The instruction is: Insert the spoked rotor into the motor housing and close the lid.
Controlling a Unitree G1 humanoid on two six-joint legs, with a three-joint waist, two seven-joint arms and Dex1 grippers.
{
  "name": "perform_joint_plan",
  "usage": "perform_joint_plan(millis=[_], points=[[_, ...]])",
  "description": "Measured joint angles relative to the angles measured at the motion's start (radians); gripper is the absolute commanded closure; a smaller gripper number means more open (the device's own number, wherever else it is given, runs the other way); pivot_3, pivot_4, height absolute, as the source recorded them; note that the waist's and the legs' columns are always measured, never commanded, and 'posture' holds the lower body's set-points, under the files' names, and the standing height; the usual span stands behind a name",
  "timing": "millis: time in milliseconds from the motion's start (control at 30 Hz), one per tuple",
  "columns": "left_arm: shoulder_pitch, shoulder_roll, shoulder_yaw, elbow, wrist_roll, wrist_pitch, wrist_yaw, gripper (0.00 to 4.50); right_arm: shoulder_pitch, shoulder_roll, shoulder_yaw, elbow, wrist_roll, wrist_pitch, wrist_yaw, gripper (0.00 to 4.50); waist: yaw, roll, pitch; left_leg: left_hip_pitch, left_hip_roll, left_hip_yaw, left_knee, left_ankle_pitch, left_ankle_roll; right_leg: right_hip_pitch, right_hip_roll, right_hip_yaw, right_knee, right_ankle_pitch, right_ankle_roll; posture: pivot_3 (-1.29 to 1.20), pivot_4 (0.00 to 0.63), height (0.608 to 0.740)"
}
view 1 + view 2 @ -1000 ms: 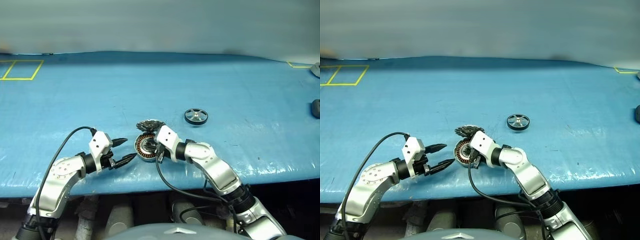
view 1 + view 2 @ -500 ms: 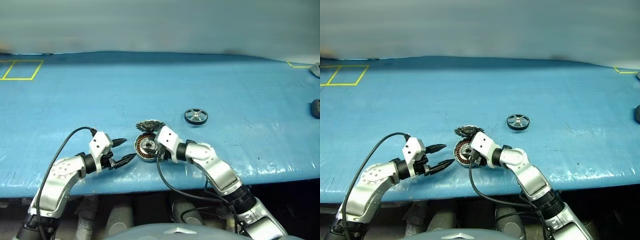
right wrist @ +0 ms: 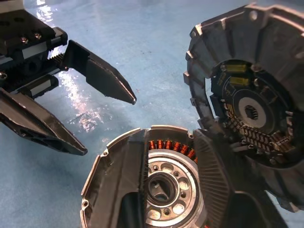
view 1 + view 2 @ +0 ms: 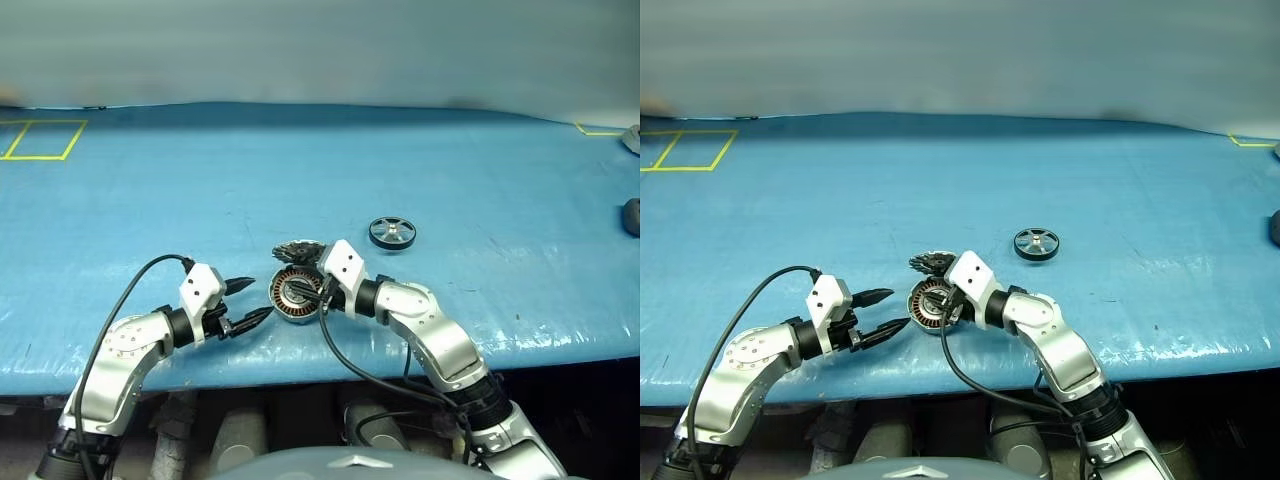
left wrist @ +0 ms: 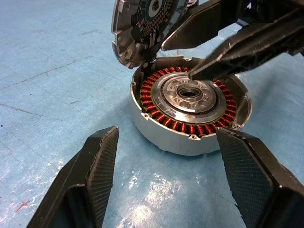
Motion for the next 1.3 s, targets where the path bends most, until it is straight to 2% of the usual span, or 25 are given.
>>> perform_joint_plan(millis=[67,433,667,800,933,1133,1300], points=[[0.000,0.000,0.000,0.000,0.001,0.000,0.000,0.99,0.005,-0.008,0.005,0.001,-0.005,-0.005,0.001,4.45,0.000,0.000,0.000,0.000,0.000,0.000,0.000,0.000,0.000,0.000,0.000,0.000,0.000,0.000,0.000,0.00,0.150,0.740],[-0.003,-0.001,-0.008,0.000,0.005,0.000,-0.003,0.99,0.009,-0.037,0.061,0.031,-0.063,-0.018,0.004,4.45,0.000,0.000,0.000,0.000,0.000,0.000,0.000,0.000,0.000,0.000,0.000,0.000,0.000,0.000,0.000,0.00,0.150,0.740],[-0.003,-0.002,-0.013,0.003,0.005,0.000,-0.003,0.99,0.003,-0.058,0.123,0.046,-0.165,-0.103,-0.023,4.45,0.000,0.000,0.000,0.002,0.000,0.000,0.000,0.000,0.000,0.001,0.000,0.000,0.000,0.000,0.000,0.00,0.150,0.740],[-0.003,-0.002,-0.013,0.003,0.005,0.000,-0.003,0.99,0.006,-0.058,0.124,0.049,-0.168,-0.109,-0.024,4.45,0.000,0.000,0.000,0.002,0.000,0.000,0.002,0.000,0.000,0.002,0.000,0.000,0.000,0.000,0.000,0.00,0.150,0.740],[-0.004,-0.002,-0.013,0.003,0.005,0.000,-0.004,0.99,0.018,-0.037,0.094,0.047,-0.133,-0.073,-0.023,4.45,0.000,0.000,0.000,0.002,0.000,0.000,0.003,0.000,0.000,0.002,0.000,0.000,0.000,0.000,0.001,0.00,0.150,0.740],[-0.022,-0.002,-0.018,0.005,0.005,0.000,-0.007,0.99,0.032,0.030,-0.012,0.036,0.030,0.066,-0.010,4.45,0.000,0.000,0.000,0.000,0.000,0.000,0.003,0.000,0.000,0.001,0.000,0.000,0.001,0.001,0.001,0.00,0.150,0.740],[-0.028,-0.002,-0.018,0.007,0.006,0.000,-0.015,0.99,0.022,0.008,-0.017,0.027,0.028,0.074,-0.012,4.45,0.000,0.000,0.000,0.000,0.000,0.000,0.002,0.000,0.000,0.000,0.000,0.000,0.001,0.000,0.001,0.00,0.150,0.740]])
